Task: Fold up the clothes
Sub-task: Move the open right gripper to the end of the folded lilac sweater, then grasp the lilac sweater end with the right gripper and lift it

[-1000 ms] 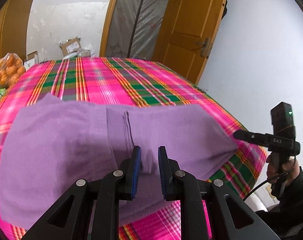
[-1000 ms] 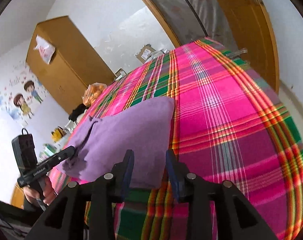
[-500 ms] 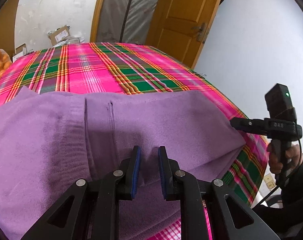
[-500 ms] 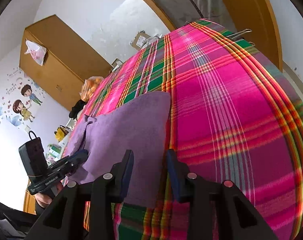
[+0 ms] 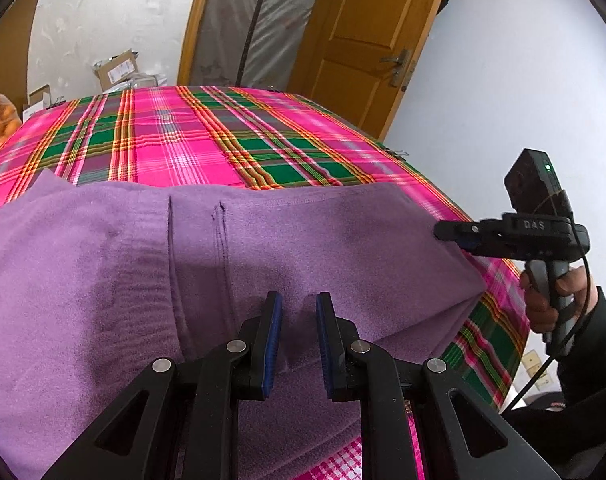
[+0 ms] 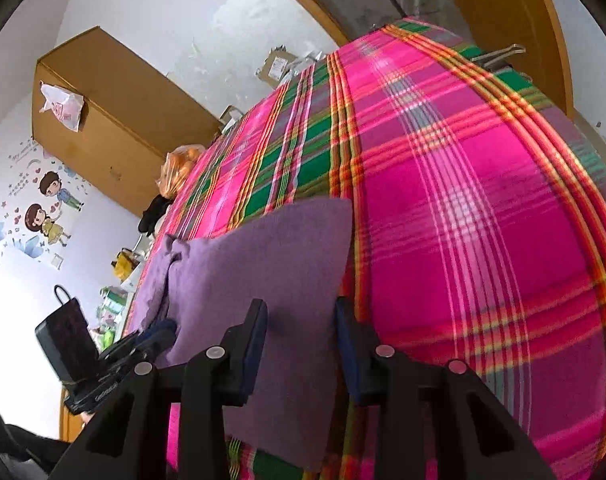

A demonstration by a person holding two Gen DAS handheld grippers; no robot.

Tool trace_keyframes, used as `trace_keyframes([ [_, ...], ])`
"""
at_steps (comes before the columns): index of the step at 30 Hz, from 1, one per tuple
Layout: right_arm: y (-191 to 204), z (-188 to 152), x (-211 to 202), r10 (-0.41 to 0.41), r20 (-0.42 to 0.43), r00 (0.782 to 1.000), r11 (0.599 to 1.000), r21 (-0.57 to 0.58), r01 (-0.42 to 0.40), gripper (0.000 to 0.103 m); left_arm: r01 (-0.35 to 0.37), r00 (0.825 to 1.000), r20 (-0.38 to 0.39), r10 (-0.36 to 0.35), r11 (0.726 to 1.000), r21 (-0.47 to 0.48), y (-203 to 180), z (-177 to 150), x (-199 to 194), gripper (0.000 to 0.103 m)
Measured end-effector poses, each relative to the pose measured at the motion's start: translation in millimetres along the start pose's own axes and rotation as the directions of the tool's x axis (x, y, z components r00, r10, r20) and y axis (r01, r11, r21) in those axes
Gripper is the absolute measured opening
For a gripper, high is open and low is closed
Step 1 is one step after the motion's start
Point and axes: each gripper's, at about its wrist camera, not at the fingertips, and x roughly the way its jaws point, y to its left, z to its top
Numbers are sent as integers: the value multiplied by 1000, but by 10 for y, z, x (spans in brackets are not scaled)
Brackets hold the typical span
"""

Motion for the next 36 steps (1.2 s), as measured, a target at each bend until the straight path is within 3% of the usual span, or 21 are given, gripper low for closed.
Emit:
trace_keyframes([
  [12, -14, -291, -142, 88, -89, 992, 994, 73, -82, 35, 13, 1000, 7, -13, 1000, -10, 23, -1, -15, 18],
  [26, -75, -169, 103, 176, -9, 984, 966, 195, -171, 25, -6, 1000, 10, 6, 1000, -2, 1, 0, -21, 18],
  [30, -92, -159, 164, 170, 10, 985, 964, 205, -169, 15, -30, 999, 17, 30, 999, 12, -33, 1, -43, 18],
  [36, -101, -145, 147, 176, 40, 984, 965, 190, -181, 13, -43, 995, 90, 42, 999, 4, -28, 88, -334, 18],
])
